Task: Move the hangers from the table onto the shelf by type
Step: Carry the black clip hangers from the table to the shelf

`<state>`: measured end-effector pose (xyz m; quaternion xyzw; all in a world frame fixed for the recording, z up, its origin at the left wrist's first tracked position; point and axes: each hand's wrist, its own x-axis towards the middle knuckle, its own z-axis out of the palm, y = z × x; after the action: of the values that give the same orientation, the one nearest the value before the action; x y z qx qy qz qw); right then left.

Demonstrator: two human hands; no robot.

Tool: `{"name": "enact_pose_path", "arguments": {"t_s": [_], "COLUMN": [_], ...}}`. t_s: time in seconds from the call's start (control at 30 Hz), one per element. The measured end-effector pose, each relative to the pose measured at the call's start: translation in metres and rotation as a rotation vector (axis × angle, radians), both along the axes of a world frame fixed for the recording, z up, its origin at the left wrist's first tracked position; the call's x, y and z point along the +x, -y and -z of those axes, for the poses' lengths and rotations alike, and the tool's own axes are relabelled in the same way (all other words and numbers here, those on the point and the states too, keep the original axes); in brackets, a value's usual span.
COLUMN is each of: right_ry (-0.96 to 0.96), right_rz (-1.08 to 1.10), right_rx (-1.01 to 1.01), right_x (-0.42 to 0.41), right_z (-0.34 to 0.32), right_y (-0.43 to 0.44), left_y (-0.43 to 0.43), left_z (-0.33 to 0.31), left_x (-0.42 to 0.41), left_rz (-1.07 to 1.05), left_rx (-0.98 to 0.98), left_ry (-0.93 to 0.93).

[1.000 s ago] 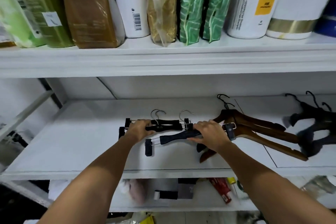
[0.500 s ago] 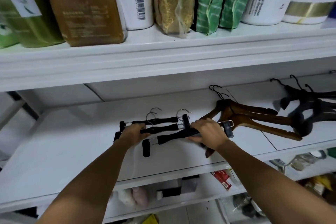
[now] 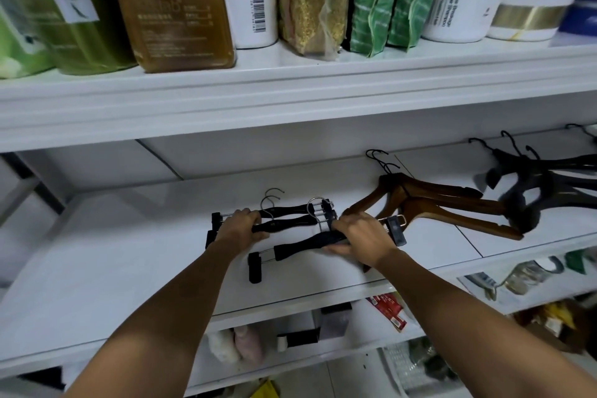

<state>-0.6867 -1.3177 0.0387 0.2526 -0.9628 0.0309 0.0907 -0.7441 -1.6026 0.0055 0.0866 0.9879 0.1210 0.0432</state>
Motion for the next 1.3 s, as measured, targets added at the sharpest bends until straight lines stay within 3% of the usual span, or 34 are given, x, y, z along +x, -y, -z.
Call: {"name": "enact_pose_path", "arguments": {"t_s": [0.23,0.6,0.7,0.87,1.0,1.3], "right_ry": [0.112,0.177,0.166,0.097,0.112,0.217], "right_rz": [-0.008,-0.002,0.004,0.006,0.084,0.135], "right_rx": [0.010,0.018,0.017,-0.030,-0.094,0.110], "right_x": [-0.008,-0.023,-0.025,-0.032,-0.029,-0.038], "right_z": [0.009,0.039,0.046,0.047,0.051,0.053], "right_y": [0.048,0.101,0.098,0.091,0.082,0.083], "left_y": [0.035,0.040,0.035,0.028,0.029,0.026], "left_z": [-0.010,0.007,0.013,0.020,0.024,0.024], "left_x": [0.012,0.024,0.020,0.014,0.013,0.007], "left_rz": [-0.033,0.027,0.090,0.067,0.025,-0.030], "left_rx": [0.145,0.067,-0.127,-0.248,-0.218,-0.186], "left_ry": [-0.102,-0.125,-0.078,0.059,0.139,0.195]}}
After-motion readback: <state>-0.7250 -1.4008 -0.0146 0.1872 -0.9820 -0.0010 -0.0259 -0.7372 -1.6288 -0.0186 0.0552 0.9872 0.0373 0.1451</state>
